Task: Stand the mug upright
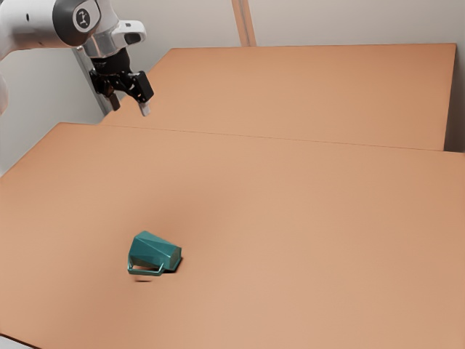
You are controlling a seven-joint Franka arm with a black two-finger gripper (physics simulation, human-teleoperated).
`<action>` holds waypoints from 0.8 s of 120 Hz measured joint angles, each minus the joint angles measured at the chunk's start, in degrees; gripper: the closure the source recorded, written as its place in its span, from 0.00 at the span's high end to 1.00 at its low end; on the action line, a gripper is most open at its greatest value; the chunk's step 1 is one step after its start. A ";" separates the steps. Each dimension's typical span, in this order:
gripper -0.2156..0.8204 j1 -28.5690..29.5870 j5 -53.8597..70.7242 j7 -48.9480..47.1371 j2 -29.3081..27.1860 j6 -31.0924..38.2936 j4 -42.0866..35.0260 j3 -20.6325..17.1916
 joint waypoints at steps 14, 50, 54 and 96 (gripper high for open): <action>0.79 0.00 -0.03 -0.16 0.00 -0.31 0.03 0.00; 0.79 0.01 -3.21 -0.42 -0.44 -0.56 -2.49 0.16; 0.79 0.15 -4.75 -0.38 -0.57 -0.49 -3.11 0.37; 0.79 6.01 -23.76 7.19 -4.58 1.31 -19.23 8.79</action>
